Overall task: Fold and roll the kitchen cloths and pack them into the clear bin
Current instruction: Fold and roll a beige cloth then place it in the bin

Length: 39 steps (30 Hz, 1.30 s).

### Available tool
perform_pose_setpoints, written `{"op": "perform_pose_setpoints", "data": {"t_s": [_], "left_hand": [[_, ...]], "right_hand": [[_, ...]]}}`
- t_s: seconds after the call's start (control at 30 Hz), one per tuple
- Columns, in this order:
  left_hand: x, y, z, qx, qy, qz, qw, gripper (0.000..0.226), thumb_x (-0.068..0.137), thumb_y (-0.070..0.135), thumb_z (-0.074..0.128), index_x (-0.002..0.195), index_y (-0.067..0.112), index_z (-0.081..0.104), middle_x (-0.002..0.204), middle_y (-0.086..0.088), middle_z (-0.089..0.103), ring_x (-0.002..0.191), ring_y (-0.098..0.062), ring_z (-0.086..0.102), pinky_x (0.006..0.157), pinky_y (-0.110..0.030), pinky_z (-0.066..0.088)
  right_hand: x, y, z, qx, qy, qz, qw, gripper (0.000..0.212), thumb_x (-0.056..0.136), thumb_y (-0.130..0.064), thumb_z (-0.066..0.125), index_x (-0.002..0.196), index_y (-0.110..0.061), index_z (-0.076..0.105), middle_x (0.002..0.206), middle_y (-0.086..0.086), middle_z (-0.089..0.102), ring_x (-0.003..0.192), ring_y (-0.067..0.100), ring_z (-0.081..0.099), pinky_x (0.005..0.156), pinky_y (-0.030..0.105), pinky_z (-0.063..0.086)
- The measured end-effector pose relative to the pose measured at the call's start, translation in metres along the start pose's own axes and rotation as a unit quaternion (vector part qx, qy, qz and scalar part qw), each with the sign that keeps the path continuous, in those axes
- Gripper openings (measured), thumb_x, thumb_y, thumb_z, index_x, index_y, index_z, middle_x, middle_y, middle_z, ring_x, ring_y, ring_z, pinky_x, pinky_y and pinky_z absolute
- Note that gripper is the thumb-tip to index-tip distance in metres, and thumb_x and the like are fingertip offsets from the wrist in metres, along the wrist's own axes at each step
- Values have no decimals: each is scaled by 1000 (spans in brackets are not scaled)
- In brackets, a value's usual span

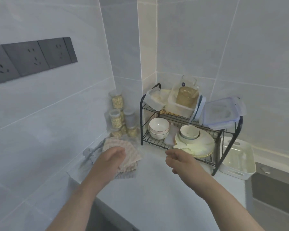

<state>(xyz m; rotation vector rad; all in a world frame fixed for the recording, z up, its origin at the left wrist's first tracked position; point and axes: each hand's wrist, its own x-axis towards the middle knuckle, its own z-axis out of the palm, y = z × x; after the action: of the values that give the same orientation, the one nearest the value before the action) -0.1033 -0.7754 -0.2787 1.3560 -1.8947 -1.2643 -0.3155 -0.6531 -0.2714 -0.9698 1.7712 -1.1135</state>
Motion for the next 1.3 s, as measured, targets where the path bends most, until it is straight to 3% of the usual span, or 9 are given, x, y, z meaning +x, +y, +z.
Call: {"op": "perform_pose_setpoints", "data": {"t_s": [0.07, 0.17, 0.43, 0.57, 0.77, 1.03, 1.13, 1.23, 1.3], "left_hand": [[35, -14, -7, 93, -15, 22, 995, 28, 95, 39, 51, 122, 35, 56, 123, 19, 52, 109, -3, 50, 83, -21, 39], [91, -43, -18, 200, -66, 63, 976, 33, 94, 36, 52, 127, 32, 56, 125, 18, 49, 115, -8, 50, 97, -27, 39], [199, -162, -16, 296, -236, 94, 921, 35, 88, 28, 62, 123, 24, 63, 131, 6, 57, 118, -11, 51, 97, -17, 35], [210, -194, -11, 283, -249, 97, 921, 52, 69, 51, 65, 117, 31, 66, 121, 8, 55, 114, -15, 50, 100, -33, 42], [222, -222, -2, 266, -189, 182, 928, 14, 81, 33, 69, 94, 31, 73, 94, 14, 51, 92, -15, 53, 78, -36, 51], [231, -190, -9, 73, -153, 79, 982, 18, 92, 17, 58, 84, 33, 61, 77, 12, 63, 70, 4, 57, 59, -12, 41], [234, -186, -16, 49, -136, 102, 984, 18, 93, 19, 57, 84, 34, 62, 79, 8, 65, 71, -1, 59, 64, -22, 46], [235, -193, -19, -23, -136, 134, 981, 16, 86, 20, 57, 82, 33, 66, 84, 6, 68, 80, -7, 62, 78, -33, 47], [235, -201, -20, -88, -107, 140, 980, 22, 74, 16, 52, 77, 30, 69, 78, 7, 69, 78, -9, 62, 77, -34, 44]], "right_hand": [[26, 2, 19, 10, 8, 18, 1000, 21, 93, -25, 56, 114, -29, 58, 109, -7, 60, 95, 15, 59, 94, 39, 50], [72, 7, 56, 28, 37, 49, 998, 24, 93, -24, 55, 117, -25, 58, 101, -6, 61, 87, 13, 57, 87, 34, 52], [173, 36, 162, 48, 76, 161, 983, 28, 93, -17, 51, 119, -21, 59, 101, -6, 61, 89, 12, 59, 91, 36, 50], [193, 53, 190, 27, 78, 197, 977, 30, 93, -16, 48, 120, -19, 59, 96, -3, 63, 73, 12, 56, 68, 26, 48], [212, 80, 205, -49, 73, 186, 979, 34, 93, -9, 43, 118, -23, 60, 106, -8, 62, 77, 14, 59, 57, 12, 45], [242, 109, 187, -149, 84, -19, 985, 19, 87, -9, 66, 100, -20, 75, 94, -14, 65, 84, -8, 56, 70, 5, 40], [257, 112, 176, -202, 93, -121, 967, 17, 83, -13, 71, 98, -19, 76, 92, -14, 65, 76, -3, 56, 72, 5, 36], [273, 113, 173, -332, 49, -230, 914, 32, 78, -20, 77, 109, -16, 72, 105, 0, 68, 91, 9, 56, 86, 15, 38], [280, 116, 175, -336, 51, -277, 899, 16, 79, -15, 74, 94, -12, 75, 94, 3, 71, 89, 12, 57, 86, 26, 45]]}}
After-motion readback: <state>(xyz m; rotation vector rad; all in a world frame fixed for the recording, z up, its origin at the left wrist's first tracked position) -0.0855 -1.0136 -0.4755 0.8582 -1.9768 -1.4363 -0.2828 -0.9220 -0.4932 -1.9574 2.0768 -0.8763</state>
